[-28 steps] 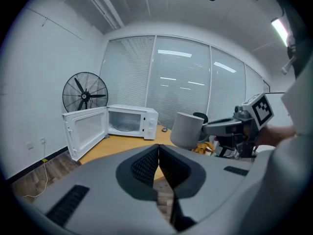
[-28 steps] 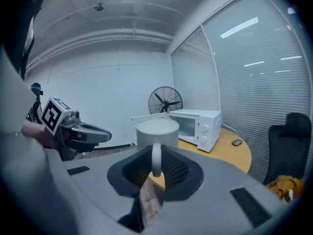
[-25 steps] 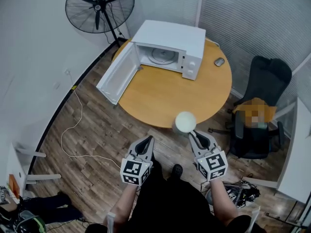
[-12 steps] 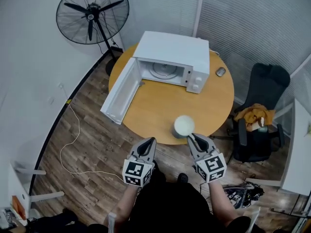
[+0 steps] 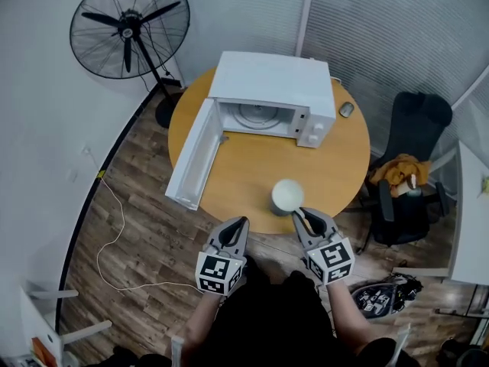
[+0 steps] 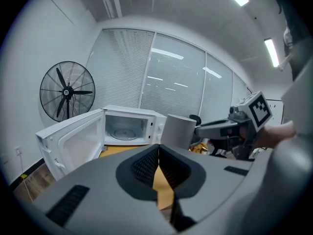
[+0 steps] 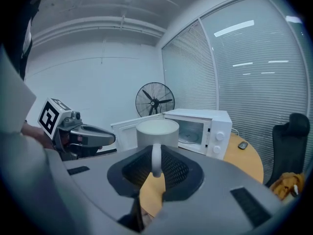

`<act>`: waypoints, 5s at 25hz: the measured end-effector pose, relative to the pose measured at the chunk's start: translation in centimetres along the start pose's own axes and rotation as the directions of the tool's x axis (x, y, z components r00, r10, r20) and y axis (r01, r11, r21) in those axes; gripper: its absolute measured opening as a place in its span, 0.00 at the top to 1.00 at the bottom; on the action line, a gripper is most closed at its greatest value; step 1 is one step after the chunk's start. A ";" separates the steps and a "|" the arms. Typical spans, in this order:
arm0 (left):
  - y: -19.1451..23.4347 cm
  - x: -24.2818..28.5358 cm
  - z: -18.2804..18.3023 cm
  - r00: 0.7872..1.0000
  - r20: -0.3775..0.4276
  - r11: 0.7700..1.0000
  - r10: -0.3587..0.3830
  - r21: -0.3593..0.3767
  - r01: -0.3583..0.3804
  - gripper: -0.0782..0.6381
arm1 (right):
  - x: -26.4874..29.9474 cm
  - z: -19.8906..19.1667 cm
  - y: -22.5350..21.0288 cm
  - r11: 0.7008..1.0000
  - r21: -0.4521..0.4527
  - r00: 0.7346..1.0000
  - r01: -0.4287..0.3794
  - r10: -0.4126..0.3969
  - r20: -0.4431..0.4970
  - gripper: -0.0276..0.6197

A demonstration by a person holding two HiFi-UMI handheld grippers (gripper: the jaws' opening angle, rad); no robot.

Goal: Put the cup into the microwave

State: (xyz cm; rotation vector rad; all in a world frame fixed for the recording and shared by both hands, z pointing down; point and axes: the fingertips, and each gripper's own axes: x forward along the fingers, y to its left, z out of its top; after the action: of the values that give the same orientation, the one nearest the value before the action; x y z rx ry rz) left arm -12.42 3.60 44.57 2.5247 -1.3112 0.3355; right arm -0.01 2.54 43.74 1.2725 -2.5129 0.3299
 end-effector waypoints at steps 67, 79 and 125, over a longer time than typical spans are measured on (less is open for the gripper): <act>12.5 18.1 5.0 0.988 -0.056 0.986 0.143 -0.078 -0.147 0.89 | 34.8 -1.1 -18.6 0.986 0.022 0.986 0.164 -0.163 -0.016 0.87; 13.5 18.3 5.0 0.986 -0.058 0.984 0.156 -0.080 -0.160 0.89 | 37.2 -1.4 -19.6 0.981 0.031 0.981 0.193 -0.193 -0.006 0.87; 13.7 18.3 4.1 0.976 -0.075 0.972 0.203 -0.100 -0.210 0.89 | 44.2 1.1 -22.9 0.963 -0.054 0.962 0.264 -0.259 0.085 0.88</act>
State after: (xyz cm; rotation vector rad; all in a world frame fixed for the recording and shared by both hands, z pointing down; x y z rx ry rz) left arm -13.13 -19.25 48.63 2.2750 -1.5281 0.3751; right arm -6.35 -43.89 60.53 1.5952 -2.3550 0.1387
